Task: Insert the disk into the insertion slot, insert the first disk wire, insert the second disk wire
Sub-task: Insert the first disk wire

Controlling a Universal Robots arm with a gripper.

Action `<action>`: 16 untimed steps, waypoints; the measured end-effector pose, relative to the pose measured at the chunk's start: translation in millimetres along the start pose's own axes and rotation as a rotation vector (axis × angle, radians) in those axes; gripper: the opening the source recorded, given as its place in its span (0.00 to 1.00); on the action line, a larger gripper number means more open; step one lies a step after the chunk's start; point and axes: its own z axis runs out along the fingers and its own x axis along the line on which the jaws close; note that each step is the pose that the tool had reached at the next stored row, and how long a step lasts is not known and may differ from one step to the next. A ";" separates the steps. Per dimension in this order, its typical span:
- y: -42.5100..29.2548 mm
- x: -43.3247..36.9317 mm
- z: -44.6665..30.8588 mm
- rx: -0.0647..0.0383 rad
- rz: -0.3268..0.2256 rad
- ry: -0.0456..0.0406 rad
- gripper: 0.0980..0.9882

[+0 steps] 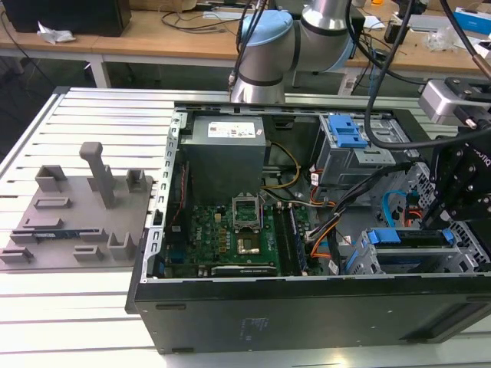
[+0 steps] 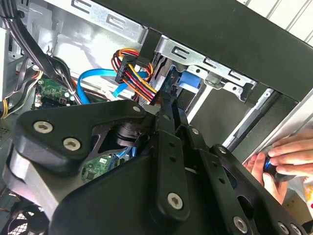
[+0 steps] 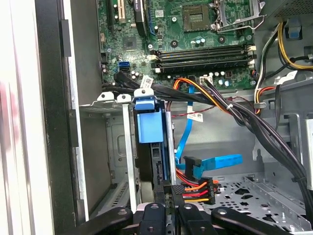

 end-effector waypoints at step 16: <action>-0.3 2.3 2.7 0.000 0.000 0.0002 0.08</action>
